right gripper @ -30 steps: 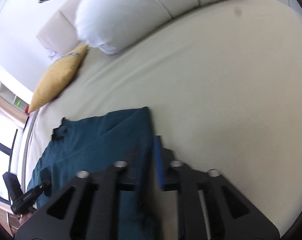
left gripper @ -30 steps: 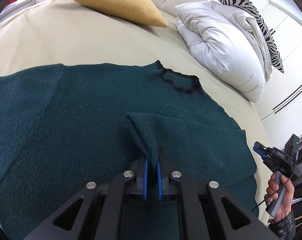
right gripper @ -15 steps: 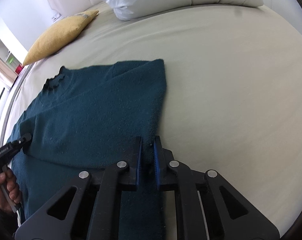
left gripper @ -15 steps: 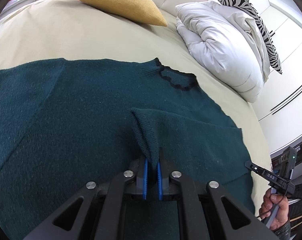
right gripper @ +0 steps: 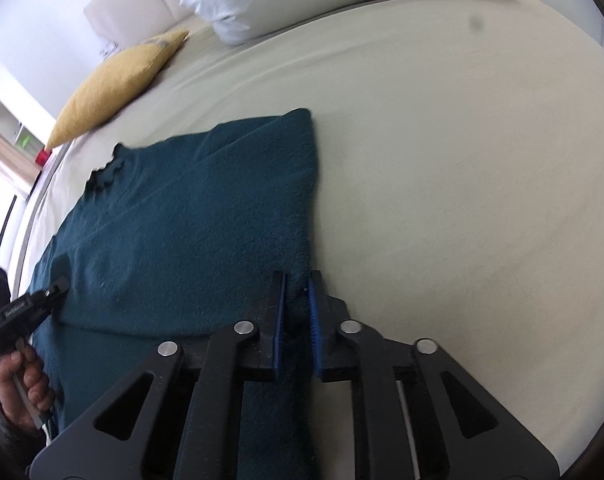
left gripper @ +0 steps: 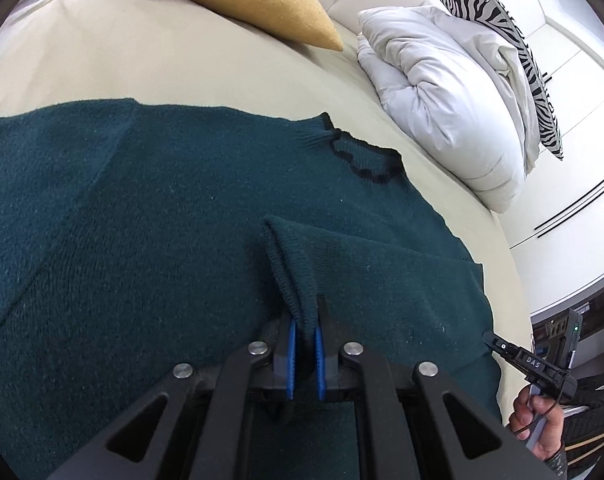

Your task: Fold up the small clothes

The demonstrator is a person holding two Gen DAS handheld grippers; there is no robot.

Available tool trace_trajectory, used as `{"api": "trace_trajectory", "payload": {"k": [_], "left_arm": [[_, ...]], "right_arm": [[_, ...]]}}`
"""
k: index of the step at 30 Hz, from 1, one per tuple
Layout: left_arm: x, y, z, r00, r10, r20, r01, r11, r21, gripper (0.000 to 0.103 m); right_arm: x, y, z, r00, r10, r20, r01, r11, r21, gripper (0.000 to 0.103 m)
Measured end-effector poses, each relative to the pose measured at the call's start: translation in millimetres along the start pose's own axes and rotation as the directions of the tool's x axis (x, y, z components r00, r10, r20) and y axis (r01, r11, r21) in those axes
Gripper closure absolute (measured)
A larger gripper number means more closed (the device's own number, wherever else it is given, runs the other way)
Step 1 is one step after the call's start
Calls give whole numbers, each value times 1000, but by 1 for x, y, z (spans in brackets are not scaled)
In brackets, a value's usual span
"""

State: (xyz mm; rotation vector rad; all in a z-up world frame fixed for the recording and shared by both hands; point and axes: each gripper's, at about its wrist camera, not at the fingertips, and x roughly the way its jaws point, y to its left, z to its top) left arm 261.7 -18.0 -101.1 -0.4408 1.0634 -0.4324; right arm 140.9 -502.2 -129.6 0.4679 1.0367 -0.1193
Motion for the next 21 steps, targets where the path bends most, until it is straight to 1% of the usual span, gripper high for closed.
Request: {"api": "trace_trajectory", "payload": {"k": [2, 4, 6, 7, 10, 11, 12, 13, 14, 15, 16, 18, 19, 21], "left_arm": [[1, 0, 0, 1000, -2, 2, 2, 1000, 6, 93], [1, -2, -2, 1000, 4, 6, -4, 1000, 21, 92], [2, -4, -3, 1000, 10, 10, -10, 1000, 27, 91], [2, -4, -4, 1000, 10, 10, -10, 1000, 27, 91], [2, -2, -3, 1000, -2, 6, 2, 1000, 26, 91], [2, -1, -2, 1000, -7, 5, 7, 1000, 25, 91], [1, 1, -2, 1000, -15, 3, 14, 1000, 23, 90], [1, 3, -1, 1000, -23, 0, 23, 1000, 16, 90], [0, 5, 0, 999, -34, -3, 34, 999, 6, 90], [-2, 7, 1, 999, -36, 1, 36, 999, 2, 89], [-4, 8, 1, 999, -32, 10, 32, 999, 3, 87], [-6, 12, 4, 999, -26, 25, 27, 1000, -7, 86], [-5, 14, 4, 999, -31, 24, 31, 999, -17, 86], [-3, 11, 5, 999, -14, 28, 14, 1000, -4, 86]], "right_arm": [[-11, 2, 6, 1000, -4, 8, 3, 1000, 17, 89], [-25, 4, 16, 997, -11, 78, 8, 999, 37, 88], [-26, 12, 24, 995, 3, 98, -7, 999, 34, 88], [-22, 20, 26, 996, 13, 87, -14, 1000, 14, 88], [-2, 43, 25, 998, -15, 59, 19, 998, -62, 88], [8, 43, 24, 999, -23, 36, 25, 998, -59, 91], [21, 38, 22, 999, -36, 10, 37, 998, -42, 92], [28, 30, 20, 1000, -1, 24, 1, 1000, -18, 92], [27, 20, 19, 998, 49, 48, -50, 999, 15, 93], [25, 14, 19, 995, 87, 51, -90, 994, 58, 93], [18, 11, 19, 994, 95, 55, -99, 991, 86, 93], [6, 17, 21, 995, 51, 82, -57, 996, 73, 91], [-2, 22, 22, 993, 49, 110, -56, 997, 58, 88], [-9, 34, 26, 986, 82, 148, -89, 995, 40, 88]]}}
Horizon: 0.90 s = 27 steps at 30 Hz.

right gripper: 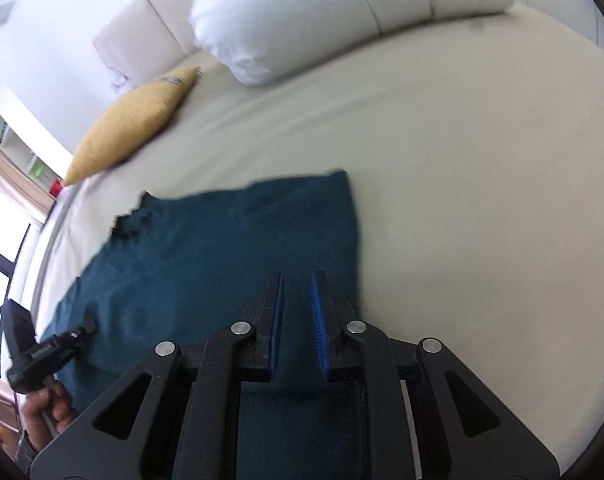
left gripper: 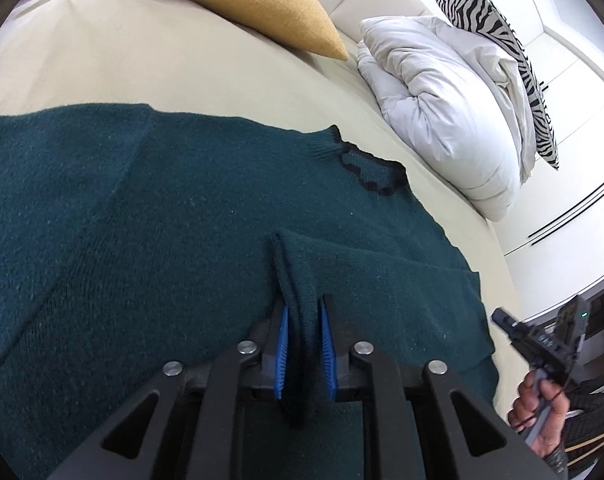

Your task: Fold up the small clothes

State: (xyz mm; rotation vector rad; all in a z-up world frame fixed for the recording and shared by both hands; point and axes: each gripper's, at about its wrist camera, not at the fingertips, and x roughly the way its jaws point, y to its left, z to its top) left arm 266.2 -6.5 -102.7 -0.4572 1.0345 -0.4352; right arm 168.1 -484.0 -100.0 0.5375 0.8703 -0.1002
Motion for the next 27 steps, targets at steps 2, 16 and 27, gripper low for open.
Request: {"api": "trace_trajectory", "payload": {"k": [2, 16, 27], "left_arm": [[2, -5, 2, 1000, 29, 7, -29, 999, 24, 86], [-4, -23, 10, 996, 52, 72, -59, 994, 92, 94], [9, -2, 9, 997, 57, 53, -61, 995, 72, 89]], "right_arm": [[7, 13, 3, 1000, 3, -5, -3, 1000, -25, 88], [42, 11, -8, 997, -73, -34, 70, 994, -89, 84], [43, -15, -13, 999, 34, 17, -35, 999, 19, 86]]}}
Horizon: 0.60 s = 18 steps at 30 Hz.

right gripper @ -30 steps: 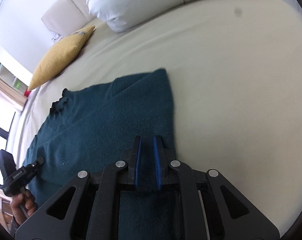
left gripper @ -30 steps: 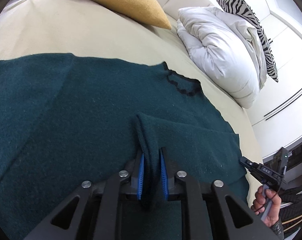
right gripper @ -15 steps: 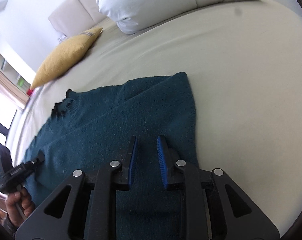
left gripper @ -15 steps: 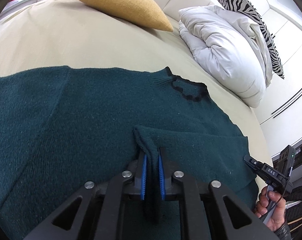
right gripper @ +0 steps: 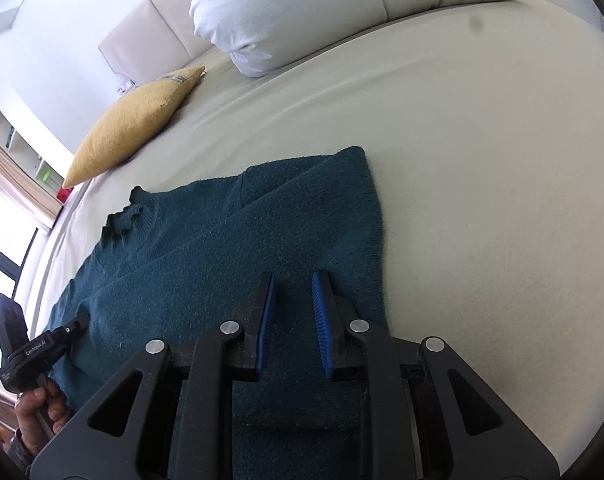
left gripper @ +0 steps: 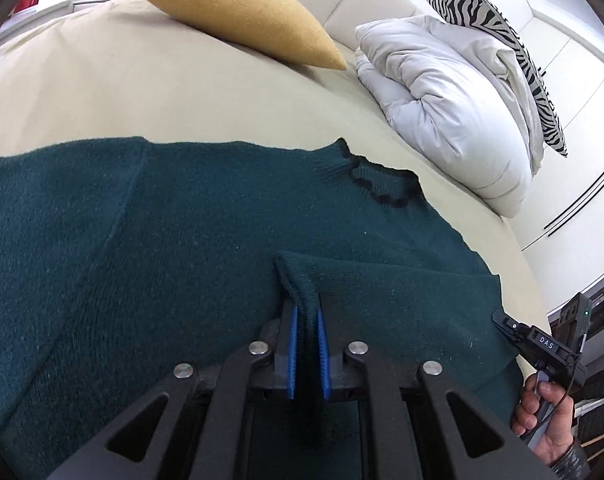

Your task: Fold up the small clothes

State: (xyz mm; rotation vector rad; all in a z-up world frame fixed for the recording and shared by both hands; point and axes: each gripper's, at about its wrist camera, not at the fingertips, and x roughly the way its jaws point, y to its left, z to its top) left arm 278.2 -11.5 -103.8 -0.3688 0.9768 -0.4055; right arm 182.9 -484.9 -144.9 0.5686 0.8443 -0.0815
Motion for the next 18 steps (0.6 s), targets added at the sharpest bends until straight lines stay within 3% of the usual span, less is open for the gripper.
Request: {"api": "trace_trajectory", "payload": {"k": [2, 4, 7, 9, 12, 13, 14, 16, 18], "left_arm": [[-6, -3, 1, 1000, 1, -6, -1, 1000, 14, 85], [-18, -2, -2, 1000, 16, 2, -16, 1000, 8, 68], [-61, 6, -14, 997, 44, 69, -44, 999, -7, 43], [-98, 21, -26, 992, 56, 110, -54, 998, -21, 42], [-151, 65, -44, 984, 73, 161, -52, 990, -132, 40], [-173, 88, -52, 979, 85, 185, -48, 980, -193, 37], [-188, 105, -59, 974, 95, 204, -44, 970, -239, 36], [-217, 146, -73, 963, 121, 240, -30, 935, -352, 34], [-241, 188, -90, 953, 145, 266, -1, 880, -475, 34]], "right_arm": [[0, -4, -1, 1000, 29, 9, -30, 999, 16, 86], [-5, -8, -1, 999, 47, 10, -47, 998, 47, 86], [-19, -8, -6, 1000, -8, 22, 7, 998, 65, 85], [-34, -5, -12, 998, -61, 31, 58, 995, 84, 83], [-67, 7, -28, 995, -79, 67, 73, 994, 80, 65], [-82, 13, -37, 994, -62, 90, 55, 995, 84, 53], [-91, 18, -44, 994, -45, 103, 37, 996, 84, 50], [-111, 30, -61, 993, 11, 119, -20, 997, 75, 50], [-125, 41, -78, 991, 61, 117, -71, 994, 78, 50]]}}
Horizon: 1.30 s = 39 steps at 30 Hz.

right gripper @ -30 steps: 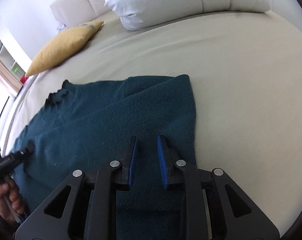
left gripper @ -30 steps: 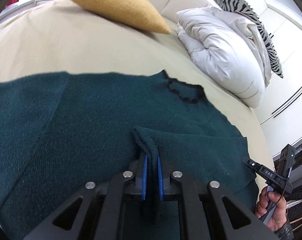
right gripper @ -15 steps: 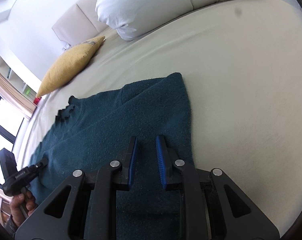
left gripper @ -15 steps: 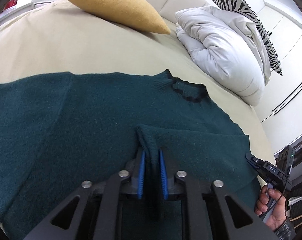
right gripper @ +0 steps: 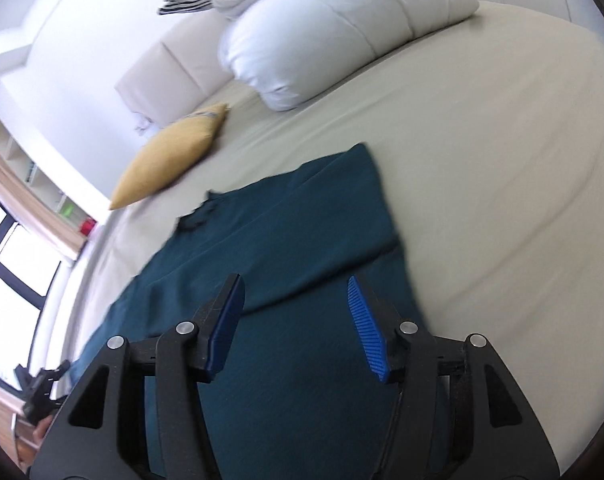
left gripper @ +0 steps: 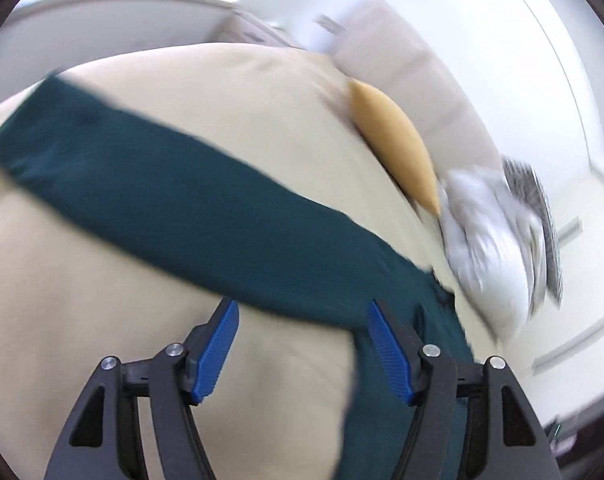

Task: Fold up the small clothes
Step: 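Grasp the other sleeve with the left gripper and fold it across the body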

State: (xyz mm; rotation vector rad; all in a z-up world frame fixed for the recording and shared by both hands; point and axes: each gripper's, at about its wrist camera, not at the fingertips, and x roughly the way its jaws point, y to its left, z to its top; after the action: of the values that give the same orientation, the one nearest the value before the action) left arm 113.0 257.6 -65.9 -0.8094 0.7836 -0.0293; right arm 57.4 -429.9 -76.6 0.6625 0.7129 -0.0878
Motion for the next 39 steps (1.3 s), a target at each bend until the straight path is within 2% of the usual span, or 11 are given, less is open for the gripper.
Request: {"api": "trace_trajectory", "payload": {"k": [6, 12, 17, 20, 21, 22, 25, 29, 32, 34, 39], "left_arm": [[-51, 103, 26, 990, 20, 138, 30, 936, -351, 33], [-58, 152, 47, 975, 56, 216, 68, 846, -529, 30], [-56, 168, 68, 956, 94, 277, 86, 816, -571, 32], [-50, 170, 76, 960, 107, 259, 63, 818, -572, 64], [-47, 169, 76, 965, 104, 241, 53, 821, -568, 87], [-37, 158, 74, 968, 103, 229, 45, 825, -563, 96], [-37, 131, 73, 970, 107, 219, 14, 871, -492, 96], [-28, 45, 76, 977, 73, 199, -19, 965, -262, 95], [-14, -30, 65, 988, 8, 155, 3, 997, -72, 95], [-3, -81, 52, 993, -17, 121, 10, 998, 54, 95], [46, -201, -19, 999, -52, -2, 50, 944, 327, 95]], "right_arm": [[-22, 22, -37, 992, 112, -51, -108, 992, 69, 50], [-27, 35, -56, 988, 132, -75, -124, 987, 100, 50], [-31, 41, -65, 988, 130, -80, -122, 988, 98, 50], [-34, 38, -67, 988, 133, -80, -125, 987, 99, 50], [-33, 36, -67, 988, 134, -80, -126, 987, 100, 50], [-32, 35, -67, 988, 135, -79, -127, 987, 102, 50], [-32, 30, -69, 987, 144, -74, -136, 985, 111, 50], [-32, 25, -71, 985, 154, -73, -145, 982, 118, 50], [-35, 22, -70, 985, 160, -64, -152, 981, 119, 50], [-38, 18, -70, 985, 163, -59, -155, 980, 120, 50], [-47, 6, -68, 984, 172, -43, -164, 977, 137, 50]]}}
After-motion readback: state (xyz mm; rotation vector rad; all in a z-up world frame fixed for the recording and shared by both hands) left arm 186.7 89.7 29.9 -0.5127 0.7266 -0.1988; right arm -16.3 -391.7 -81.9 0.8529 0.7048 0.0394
